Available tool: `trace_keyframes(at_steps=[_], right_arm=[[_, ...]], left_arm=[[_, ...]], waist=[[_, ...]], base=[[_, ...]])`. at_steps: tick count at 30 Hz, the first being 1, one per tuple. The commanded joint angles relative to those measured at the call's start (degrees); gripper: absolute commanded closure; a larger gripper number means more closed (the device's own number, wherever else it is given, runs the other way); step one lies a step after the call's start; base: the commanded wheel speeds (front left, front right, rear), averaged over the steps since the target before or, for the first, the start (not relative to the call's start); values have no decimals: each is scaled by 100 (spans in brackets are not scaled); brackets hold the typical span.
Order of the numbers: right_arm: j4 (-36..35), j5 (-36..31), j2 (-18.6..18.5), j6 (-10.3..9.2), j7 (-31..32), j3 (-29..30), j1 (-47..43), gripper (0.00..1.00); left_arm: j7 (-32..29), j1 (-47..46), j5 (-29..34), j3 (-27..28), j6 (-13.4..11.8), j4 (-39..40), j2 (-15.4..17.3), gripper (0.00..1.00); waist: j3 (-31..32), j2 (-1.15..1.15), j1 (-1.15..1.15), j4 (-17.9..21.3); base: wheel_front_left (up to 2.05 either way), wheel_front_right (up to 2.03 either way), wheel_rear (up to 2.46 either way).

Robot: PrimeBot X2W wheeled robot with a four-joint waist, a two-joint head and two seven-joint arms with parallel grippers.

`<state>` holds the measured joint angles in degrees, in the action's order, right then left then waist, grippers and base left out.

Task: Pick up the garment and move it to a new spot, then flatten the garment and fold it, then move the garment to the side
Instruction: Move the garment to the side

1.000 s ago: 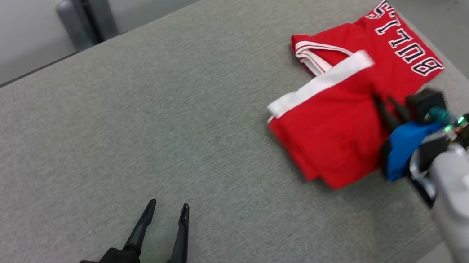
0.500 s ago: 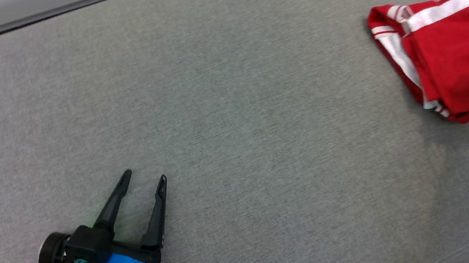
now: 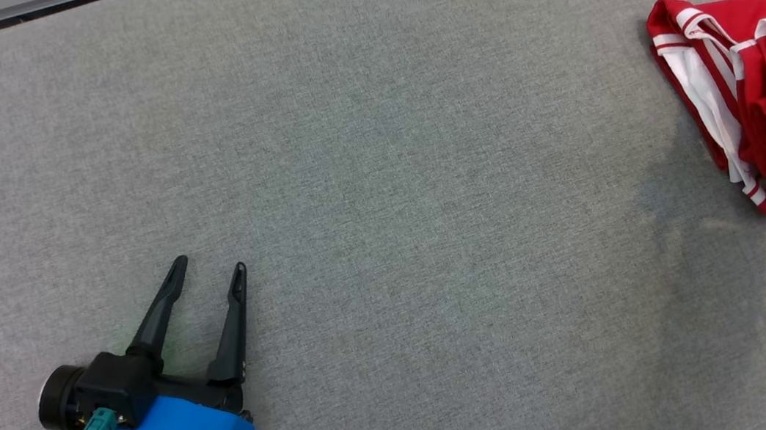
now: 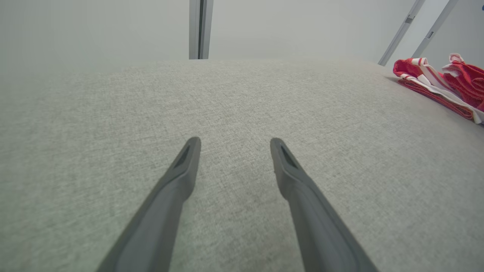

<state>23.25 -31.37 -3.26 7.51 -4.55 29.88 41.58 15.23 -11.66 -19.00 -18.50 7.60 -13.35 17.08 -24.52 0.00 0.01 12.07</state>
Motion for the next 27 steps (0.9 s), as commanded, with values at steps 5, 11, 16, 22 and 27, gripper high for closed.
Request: trace_keyframes(at_steps=[5,11,16,22,27], right_arm=[[523,1165,26,-4,-699,-818,-210,0],[1160,2239,26,-3,-1037,-1737,-694,0],[1141,3077,28,-3,-1064,-2216,-1314,0],[927,3586,22,-3,-1067,-2513,-2055,0],[816,3756,24,-3,-1068,-2580,-2398,0]], left_arm=[[-12,-7,91,253,-21,-170,-84,0],[-11,33,203,616,-21,-396,-300,0],[-10,135,368,969,-21,-614,-533,0],[-6,364,462,1323,-20,-899,-805,0],[-6,522,424,1420,-20,-1024,-923,0]], waist=[[212,0,-1,-77],[532,0,-1,-298],[876,0,-1,-546],[1269,0,-1,-766],[1544,0,-1,-859]], base=[[0,0,0],[0,0,0],[0,0,0],[0,0,0],[0,0,0]])
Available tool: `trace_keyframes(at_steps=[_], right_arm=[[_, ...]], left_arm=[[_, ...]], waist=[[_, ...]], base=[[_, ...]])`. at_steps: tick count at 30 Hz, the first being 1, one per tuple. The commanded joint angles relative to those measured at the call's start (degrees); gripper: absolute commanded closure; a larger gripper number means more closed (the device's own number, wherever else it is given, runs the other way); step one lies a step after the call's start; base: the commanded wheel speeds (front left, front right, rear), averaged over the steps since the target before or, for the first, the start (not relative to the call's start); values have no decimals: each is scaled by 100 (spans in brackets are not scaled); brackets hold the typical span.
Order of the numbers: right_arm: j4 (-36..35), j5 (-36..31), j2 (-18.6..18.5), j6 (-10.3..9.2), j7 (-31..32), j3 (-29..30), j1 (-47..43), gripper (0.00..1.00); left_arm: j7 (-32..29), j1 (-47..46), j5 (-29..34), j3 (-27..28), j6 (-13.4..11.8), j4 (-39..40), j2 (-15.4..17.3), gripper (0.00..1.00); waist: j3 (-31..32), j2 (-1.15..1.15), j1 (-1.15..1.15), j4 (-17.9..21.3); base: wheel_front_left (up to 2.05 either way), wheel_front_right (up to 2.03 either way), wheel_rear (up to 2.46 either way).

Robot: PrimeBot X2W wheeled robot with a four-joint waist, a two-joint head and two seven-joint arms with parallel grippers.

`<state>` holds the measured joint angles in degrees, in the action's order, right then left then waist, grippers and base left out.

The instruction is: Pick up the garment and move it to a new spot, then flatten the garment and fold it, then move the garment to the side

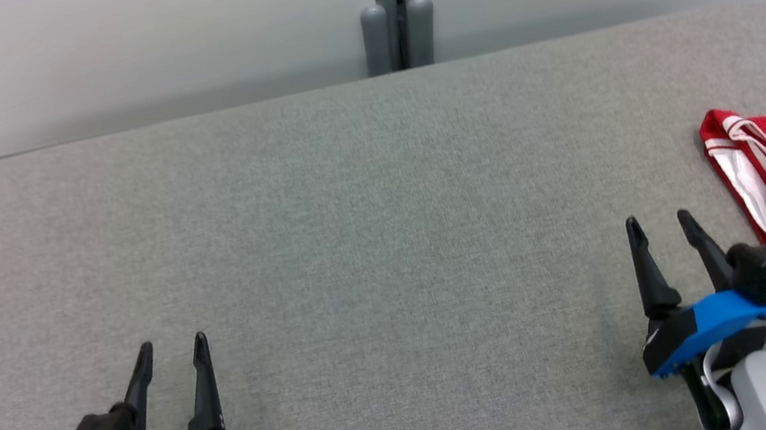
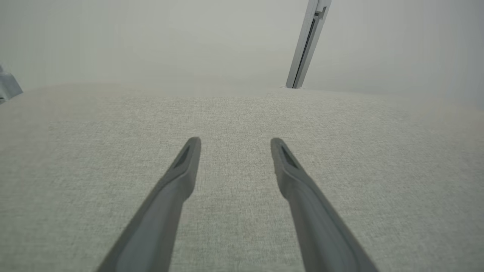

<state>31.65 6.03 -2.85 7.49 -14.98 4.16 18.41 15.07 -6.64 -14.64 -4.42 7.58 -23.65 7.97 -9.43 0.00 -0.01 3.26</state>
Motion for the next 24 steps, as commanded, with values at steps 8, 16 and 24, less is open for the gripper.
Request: trace_keyframes(at_steps=[8,16,24], right_arm=[[-233,233,-18,-1,-26,-197,-650,0],[-313,395,-16,0,-26,-300,-951,0],[-228,385,22,0,25,-353,-990,100]], left_arm=[[11,281,11,127,-18,-210,-192,0],[11,532,60,226,-18,-216,-324,0],[-20,664,-117,194,2,-307,-429,100]], waist=[[566,0,1,-88],[865,0,1,-139],[938,0,1,-159]], base=[[0,0,0],[0,0,0],[0,0,0]])
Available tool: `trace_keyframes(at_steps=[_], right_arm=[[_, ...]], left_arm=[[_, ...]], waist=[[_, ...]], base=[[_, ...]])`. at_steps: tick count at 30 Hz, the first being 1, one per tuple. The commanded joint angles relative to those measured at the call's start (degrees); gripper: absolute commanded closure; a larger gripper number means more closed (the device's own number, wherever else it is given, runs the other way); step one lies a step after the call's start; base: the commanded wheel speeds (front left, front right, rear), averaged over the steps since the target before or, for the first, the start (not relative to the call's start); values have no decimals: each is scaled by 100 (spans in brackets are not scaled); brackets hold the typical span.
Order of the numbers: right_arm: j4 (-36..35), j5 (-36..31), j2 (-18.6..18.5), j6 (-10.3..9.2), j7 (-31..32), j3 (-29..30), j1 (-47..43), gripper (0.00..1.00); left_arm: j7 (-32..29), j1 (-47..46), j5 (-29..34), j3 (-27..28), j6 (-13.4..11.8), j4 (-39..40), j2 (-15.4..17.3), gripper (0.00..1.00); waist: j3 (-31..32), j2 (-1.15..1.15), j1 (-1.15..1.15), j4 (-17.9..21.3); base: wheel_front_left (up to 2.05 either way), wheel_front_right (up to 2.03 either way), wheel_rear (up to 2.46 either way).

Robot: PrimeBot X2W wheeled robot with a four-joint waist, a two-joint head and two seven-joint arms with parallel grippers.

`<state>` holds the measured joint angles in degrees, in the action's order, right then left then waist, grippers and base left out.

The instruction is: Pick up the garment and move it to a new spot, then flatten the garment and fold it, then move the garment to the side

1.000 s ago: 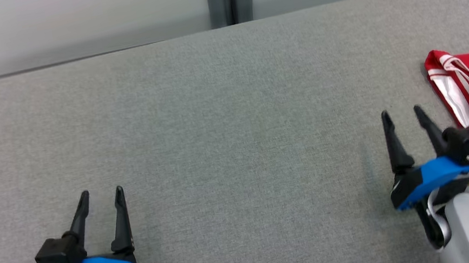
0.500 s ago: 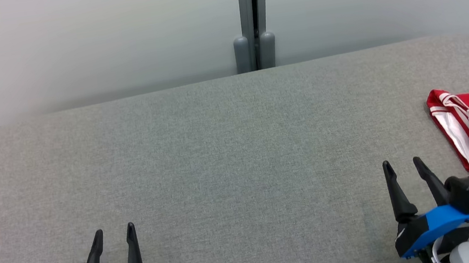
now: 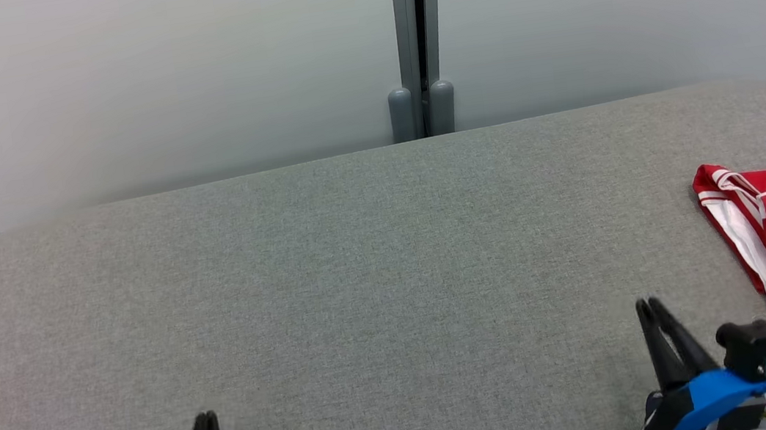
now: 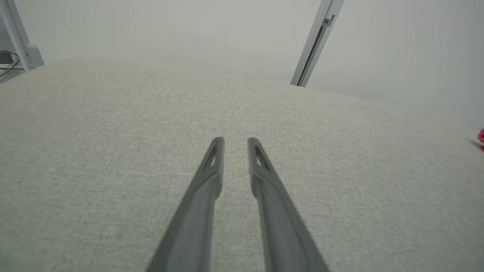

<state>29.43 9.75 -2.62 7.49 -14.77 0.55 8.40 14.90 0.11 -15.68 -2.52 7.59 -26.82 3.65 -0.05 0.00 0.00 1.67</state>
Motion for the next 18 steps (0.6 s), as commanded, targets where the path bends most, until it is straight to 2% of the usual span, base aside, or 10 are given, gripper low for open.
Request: trace_keyframes(at_steps=[1,18], right_arm=[[42,18,3,1,17,9,-15,100],[-336,1948,-6,1,517,153,-58,100]], left_arm=[[-12,18,-20,3,1,-39,-12,100],[-518,-156,-1807,224,-2,279,-26,100]], waist=[[0,0,0,0],[-2,0,0,-24]], base=[[0,0,0],[0,0,0]])
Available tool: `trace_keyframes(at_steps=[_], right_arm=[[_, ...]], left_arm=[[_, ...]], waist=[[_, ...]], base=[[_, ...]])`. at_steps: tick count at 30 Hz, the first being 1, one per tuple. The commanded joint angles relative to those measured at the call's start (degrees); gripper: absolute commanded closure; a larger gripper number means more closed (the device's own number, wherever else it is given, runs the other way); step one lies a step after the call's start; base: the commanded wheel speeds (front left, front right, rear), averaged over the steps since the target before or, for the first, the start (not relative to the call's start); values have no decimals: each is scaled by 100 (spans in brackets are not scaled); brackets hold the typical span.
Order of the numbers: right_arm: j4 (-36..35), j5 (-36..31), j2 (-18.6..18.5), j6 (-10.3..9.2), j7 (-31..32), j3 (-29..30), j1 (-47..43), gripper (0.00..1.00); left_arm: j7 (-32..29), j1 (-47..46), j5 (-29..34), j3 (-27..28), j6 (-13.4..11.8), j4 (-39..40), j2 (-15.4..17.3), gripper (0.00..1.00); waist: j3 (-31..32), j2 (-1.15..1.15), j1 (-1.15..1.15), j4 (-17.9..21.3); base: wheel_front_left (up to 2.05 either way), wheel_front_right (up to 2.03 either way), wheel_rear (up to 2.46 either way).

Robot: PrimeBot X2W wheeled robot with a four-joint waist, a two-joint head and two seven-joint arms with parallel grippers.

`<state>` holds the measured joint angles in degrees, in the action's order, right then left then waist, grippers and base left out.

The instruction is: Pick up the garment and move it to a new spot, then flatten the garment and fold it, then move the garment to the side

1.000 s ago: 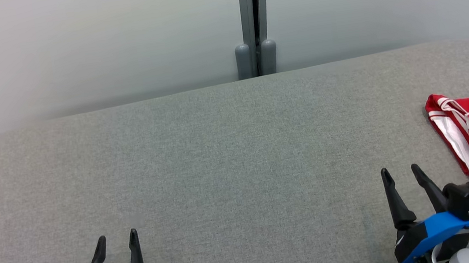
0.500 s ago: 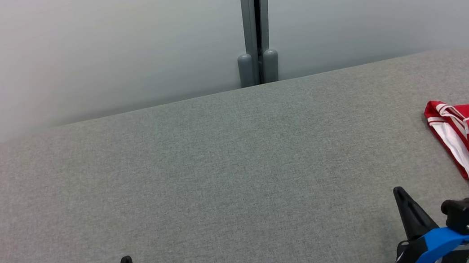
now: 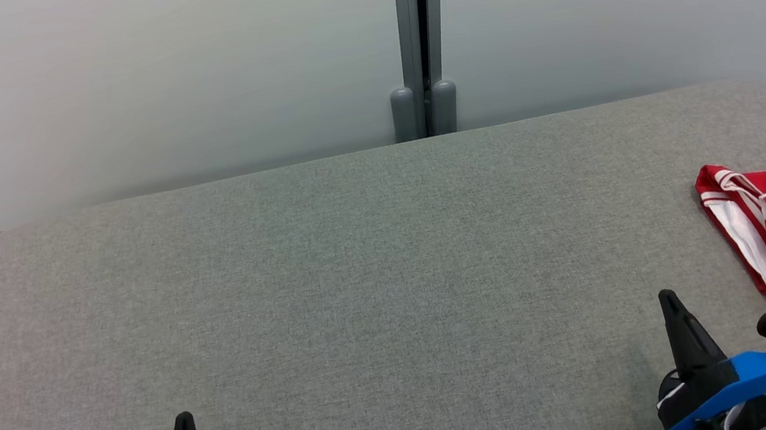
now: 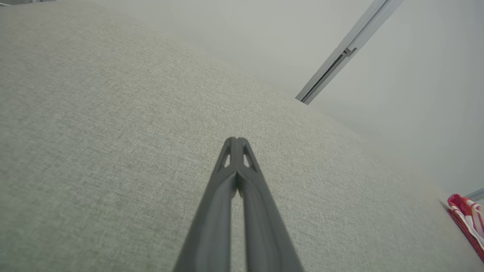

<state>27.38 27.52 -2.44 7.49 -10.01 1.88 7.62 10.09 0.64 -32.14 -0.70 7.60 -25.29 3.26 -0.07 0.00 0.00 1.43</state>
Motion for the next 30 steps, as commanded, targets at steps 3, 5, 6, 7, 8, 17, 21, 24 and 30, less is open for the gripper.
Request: trace_keyframes(at_steps=[3,5,6,7,8,17,21,24,30], right_arm=[[-191,456,-25,1,110,37,10,100],[-230,643,-26,1,156,49,4,100],[-249,732,-27,1,179,56,2,100],[-267,820,-27,1,202,62,-1,100],[-284,910,-28,1,224,68,-3,100],[-433,1665,-32,1,417,122,-22,100],[-492,1973,-34,1,497,145,-27,100],[-535,2197,-35,1,555,161,-33,100],[-622,2629,-38,1,667,192,-46,100]], left_arm=[[-107,-230,-425,73,-3,173,12,100],[-155,-243,-596,94,-4,202,10,100],[-177,-252,-680,103,-4,217,9,100],[-200,-260,-764,113,-4,233,9,100],[-223,-269,-846,123,-4,248,8,100],[-416,-331,-1546,201,-5,371,2,100],[-498,-358,-1834,239,-6,423,-1,100],[-556,-381,-2041,265,-6,461,-3,100],[-668,-417,-2442,314,-7,531,-6,100]], waist=[[0,0,0,-5],[-1,0,0,-8],[-1,0,0,-9],[-1,0,0,-10],[-1,0,0,-12],[-2,0,0,-24],[-2,0,0,-29],[-3,0,0,-33],[-3,0,0,-41]], base=[[0,0,0],[0,0,0],[0,0,0],[0,0,0],[0,0,0],[0,0,0],[0,0,0],[0,0,0],[0,0,0]])
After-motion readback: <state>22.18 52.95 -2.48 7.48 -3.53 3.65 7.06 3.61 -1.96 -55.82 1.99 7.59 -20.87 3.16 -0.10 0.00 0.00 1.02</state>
